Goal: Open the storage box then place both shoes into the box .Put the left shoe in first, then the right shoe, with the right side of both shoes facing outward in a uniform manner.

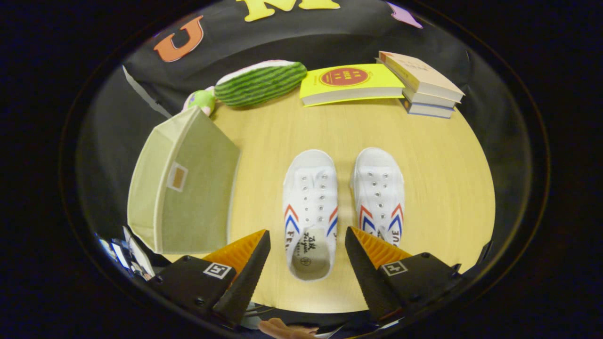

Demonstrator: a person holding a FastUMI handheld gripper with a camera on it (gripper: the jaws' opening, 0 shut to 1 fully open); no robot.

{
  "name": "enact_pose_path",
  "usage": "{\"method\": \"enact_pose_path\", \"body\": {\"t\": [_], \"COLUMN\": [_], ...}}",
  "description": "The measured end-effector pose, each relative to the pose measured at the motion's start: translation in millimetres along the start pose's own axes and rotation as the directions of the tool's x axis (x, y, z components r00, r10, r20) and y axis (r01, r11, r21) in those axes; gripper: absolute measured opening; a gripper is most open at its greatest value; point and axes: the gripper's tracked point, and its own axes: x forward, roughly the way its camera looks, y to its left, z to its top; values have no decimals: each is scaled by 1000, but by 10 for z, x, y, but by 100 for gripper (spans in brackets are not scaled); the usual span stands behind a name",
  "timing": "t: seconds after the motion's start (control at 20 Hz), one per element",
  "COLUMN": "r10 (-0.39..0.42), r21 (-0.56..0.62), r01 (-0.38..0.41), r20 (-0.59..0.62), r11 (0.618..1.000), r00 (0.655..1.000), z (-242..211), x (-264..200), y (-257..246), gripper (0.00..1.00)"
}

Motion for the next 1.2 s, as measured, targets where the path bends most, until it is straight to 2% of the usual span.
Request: {"method": "enact_pose_path", "body": {"t": [0.15, 0.3, 0.45, 0.5, 0.55, 0.6, 0.7, 0.8, 1.1, 1.2], "r10": [-58, -80, -94, -85, -68, -64, -46, -17, 162, 170], "r21": [-15, -93, -123, -114, -105, -105, -101, -34, 77, 105], "r01": [58, 73, 79, 72, 55, 51, 33, 13, -161, -170], "r20": [-44, -77, -118, -111, -128, -124, -128, -117, 0, 4], "r11": [998, 993, 989, 991, 993, 993, 994, 999, 984, 980], "r00": [997, 994, 989, 990, 989, 990, 991, 993, 987, 985], "z": [-87, -155, -210, -168, -170, -145, -136, -154, 6, 51], "x": [227, 410, 556, 620, 694, 681, 688, 677, 421, 217], "y": [-211, -296, -286, -261, -217, -209, -184, -170, 29, 92], "gripper": [94, 82, 60, 44, 36, 20, 14, 6, 6, 6]}}
